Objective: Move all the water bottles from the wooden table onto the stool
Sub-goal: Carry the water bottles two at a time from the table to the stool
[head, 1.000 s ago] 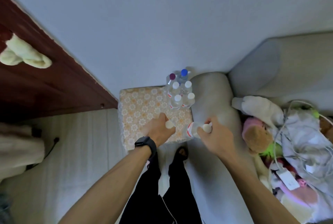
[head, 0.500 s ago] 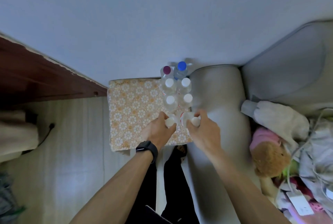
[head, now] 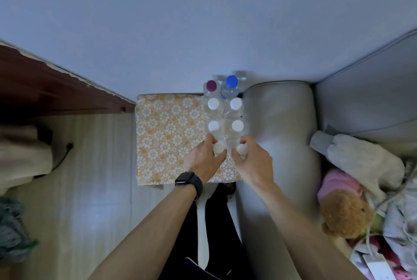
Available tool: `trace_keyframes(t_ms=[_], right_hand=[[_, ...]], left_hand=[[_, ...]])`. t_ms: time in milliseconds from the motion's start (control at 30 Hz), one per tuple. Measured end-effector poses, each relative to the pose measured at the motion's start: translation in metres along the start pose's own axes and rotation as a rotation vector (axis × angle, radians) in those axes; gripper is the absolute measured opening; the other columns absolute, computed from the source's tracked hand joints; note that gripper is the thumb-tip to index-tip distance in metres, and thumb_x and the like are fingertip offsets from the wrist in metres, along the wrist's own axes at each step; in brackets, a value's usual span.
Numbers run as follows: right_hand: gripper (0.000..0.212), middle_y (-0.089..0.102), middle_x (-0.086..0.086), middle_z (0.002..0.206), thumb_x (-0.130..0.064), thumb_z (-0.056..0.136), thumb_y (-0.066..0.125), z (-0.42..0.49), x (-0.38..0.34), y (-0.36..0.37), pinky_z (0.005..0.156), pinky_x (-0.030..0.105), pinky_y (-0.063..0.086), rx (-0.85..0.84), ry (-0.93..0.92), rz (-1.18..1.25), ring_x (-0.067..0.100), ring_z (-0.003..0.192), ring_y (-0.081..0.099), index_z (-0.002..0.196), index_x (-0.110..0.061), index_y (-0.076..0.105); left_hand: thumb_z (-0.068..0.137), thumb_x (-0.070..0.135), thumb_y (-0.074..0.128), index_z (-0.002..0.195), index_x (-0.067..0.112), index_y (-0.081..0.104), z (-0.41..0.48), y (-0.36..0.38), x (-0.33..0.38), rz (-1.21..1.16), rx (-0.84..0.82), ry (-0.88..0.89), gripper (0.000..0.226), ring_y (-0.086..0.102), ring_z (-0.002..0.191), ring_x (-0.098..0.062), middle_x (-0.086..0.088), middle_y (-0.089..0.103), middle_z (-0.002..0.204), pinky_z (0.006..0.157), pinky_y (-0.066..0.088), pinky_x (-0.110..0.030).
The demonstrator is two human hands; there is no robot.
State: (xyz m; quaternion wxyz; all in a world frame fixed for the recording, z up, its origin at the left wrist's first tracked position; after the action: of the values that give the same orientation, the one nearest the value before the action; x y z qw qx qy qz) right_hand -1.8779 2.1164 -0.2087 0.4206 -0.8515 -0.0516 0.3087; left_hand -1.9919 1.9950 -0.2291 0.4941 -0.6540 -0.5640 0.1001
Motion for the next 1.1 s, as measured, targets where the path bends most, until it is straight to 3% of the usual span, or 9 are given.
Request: trace_keyframes(t_ms=[167,400,700,900,1100], right_hand=[[0.026,0.062,-0.006,0.081,-0.045,0.089,0.06,0.005,-0.004,0.007,0.059,0.031,0.036,-0.045,-0.005,-0.031,0.022,0.07,0.057,0.101,-0.029,0.042],[0.055,0.068,0.008,0.103,-0.056,0.093,0.049,0.006,0.003,0.01,0.065,0.034,0.041,-0.08,0.1,-0.232,0.036,0.092,0.064,0.129,-0.014,0.042],[0.053,0.068,0.014,0.096,-0.055,0.097,0.041,0.006,0.002,0.016,0.065,0.035,0.041,-0.124,0.073,-0.298,0.039,0.095,0.064,0.122,-0.009,0.051],[0.048,0.067,0.012,0.088,-0.056,0.096,0.041,0.01,0.002,0.015,0.064,0.035,0.044,-0.099,0.036,-0.317,0.037,0.087,0.065,0.105,-0.01,0.053],[0.05,0.068,0.012,0.088,-0.058,0.095,0.043,0.01,0.005,0.015,0.064,0.035,0.042,-0.093,0.034,-0.291,0.038,0.087,0.065,0.108,-0.011,0.053]], left_hand=[[0.086,0.057,0.061,0.107,0.027,0.04,-0.001,0.001,-0.01,-0.004,-0.051,-0.053,0.042,0.064,0.075,-0.023,0.005,0.064,0.089,0.057,0.046,-0.032],[0.083,0.062,0.063,0.128,0.028,0.049,-0.001,0.005,-0.016,0.086,-0.023,-0.093,0.059,0.066,0.096,-0.03,-0.003,0.054,0.121,0.069,0.047,-0.035],[0.089,0.051,0.065,0.138,0.027,0.055,0.002,0.007,-0.018,-0.072,-0.058,0.041,0.055,0.06,0.113,-0.024,0.004,0.05,0.14,0.09,0.051,-0.042],[0.089,0.053,0.064,0.137,0.029,0.055,-0.005,0.01,-0.018,-0.141,-0.015,-0.017,0.054,0.062,0.108,-0.023,0.007,0.045,0.143,0.088,0.052,-0.044],[0.086,0.049,0.07,0.129,0.025,0.057,-0.002,0.008,-0.017,-0.155,-0.012,-0.019,0.05,0.065,0.101,-0.029,0.002,0.047,0.138,0.084,0.054,-0.047]])
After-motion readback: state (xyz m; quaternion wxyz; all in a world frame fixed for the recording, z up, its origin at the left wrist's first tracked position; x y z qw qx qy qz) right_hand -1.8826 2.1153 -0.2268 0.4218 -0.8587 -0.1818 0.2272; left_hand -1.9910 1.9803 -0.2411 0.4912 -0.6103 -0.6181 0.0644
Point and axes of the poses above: each hand's wrist, its own z-axis towards the middle knuckle, its own y-axis out of the palm, x = y × z, the point moved 8 cm from there along z, towards the middle knuckle
